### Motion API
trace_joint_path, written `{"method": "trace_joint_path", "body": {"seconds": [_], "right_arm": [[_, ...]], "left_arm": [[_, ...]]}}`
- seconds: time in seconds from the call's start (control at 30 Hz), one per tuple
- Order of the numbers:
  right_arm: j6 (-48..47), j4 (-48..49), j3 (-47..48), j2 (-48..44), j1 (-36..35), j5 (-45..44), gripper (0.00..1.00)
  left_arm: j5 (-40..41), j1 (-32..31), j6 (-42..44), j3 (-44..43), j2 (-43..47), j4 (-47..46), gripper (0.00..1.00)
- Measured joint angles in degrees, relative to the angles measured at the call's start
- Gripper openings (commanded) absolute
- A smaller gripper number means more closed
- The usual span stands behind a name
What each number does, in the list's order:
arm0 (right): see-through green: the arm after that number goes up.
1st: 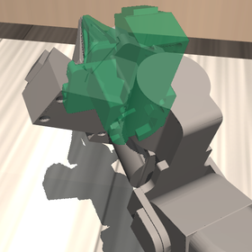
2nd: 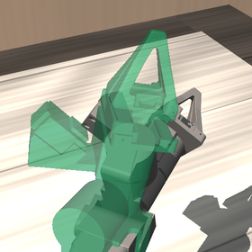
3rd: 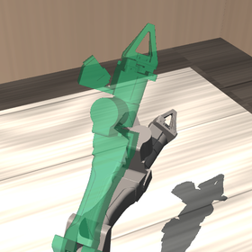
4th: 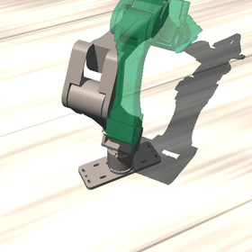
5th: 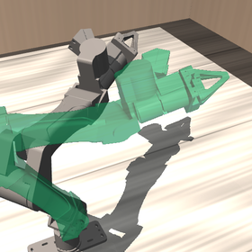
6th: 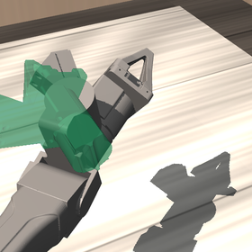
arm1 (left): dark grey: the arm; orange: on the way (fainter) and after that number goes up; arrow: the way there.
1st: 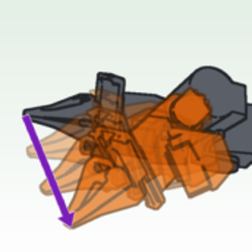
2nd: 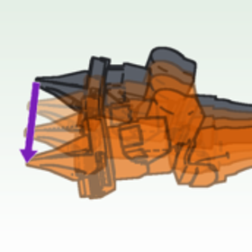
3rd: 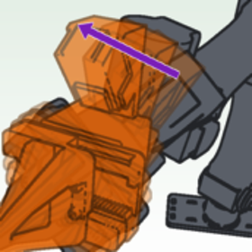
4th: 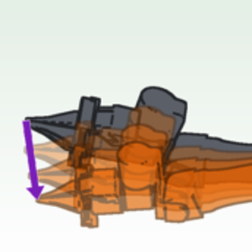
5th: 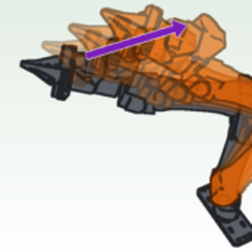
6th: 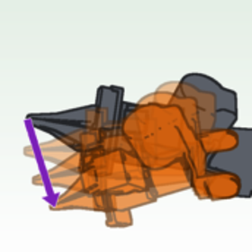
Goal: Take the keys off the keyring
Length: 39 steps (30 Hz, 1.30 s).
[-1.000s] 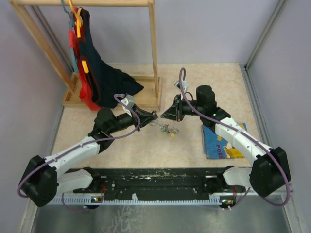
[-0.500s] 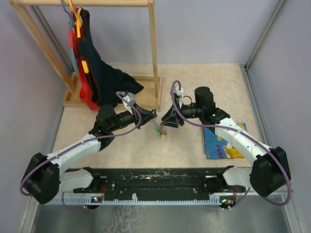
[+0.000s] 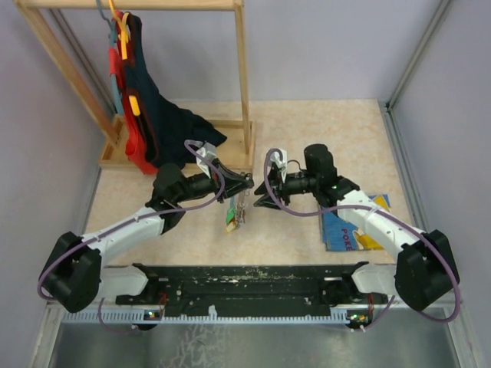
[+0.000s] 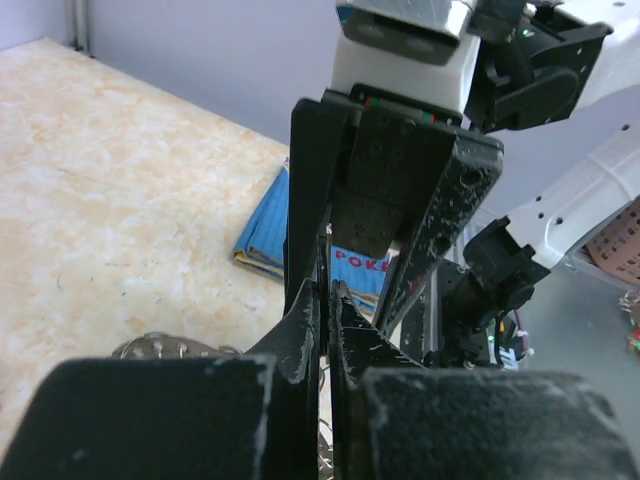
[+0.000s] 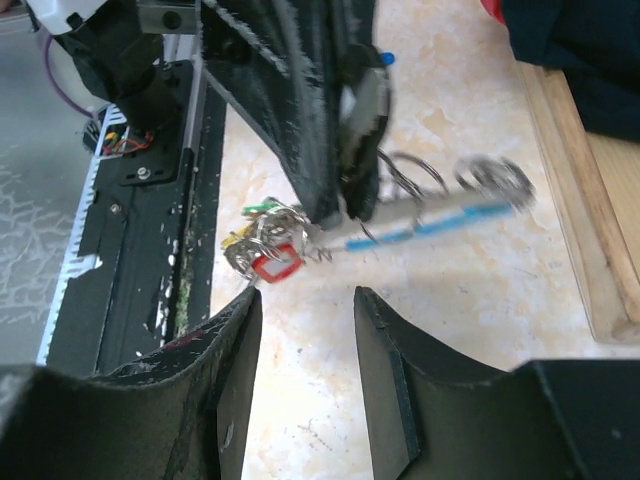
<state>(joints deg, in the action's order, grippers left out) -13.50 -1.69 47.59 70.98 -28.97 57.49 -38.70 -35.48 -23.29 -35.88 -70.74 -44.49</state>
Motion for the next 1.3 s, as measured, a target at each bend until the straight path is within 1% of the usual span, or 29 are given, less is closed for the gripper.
{"method": "trace_joint_path", "body": {"seconds": [0.27,0.7,1.0,1.3], "right_arm": [[-0.42,1.99,-0.02,-0.02,-3.65,0.44,0.42],[-0.35,0.61,0.09,-0.11,-3.65,-4.90,0.42],[0.22,0.35,0.20,-0.59,-3.61,-6.49,0.42],[0.24,-0.46,1.27,-0.94,-3.48,-6.58,0.38]], "left_arm": [[-1.66,-0.66,-4.13,-0.74,-2.01,-4.70,0.00],[-1.40,-2.01,-5.44,-0.90,-3.41,-6.29,0.00],[-1.14,-2.60,-5.44,-1.05,-3.80,-6.23,0.00],[-0.94,-2.80,-5.42,-1.70,-4.52,-6.08,0.00]]}}
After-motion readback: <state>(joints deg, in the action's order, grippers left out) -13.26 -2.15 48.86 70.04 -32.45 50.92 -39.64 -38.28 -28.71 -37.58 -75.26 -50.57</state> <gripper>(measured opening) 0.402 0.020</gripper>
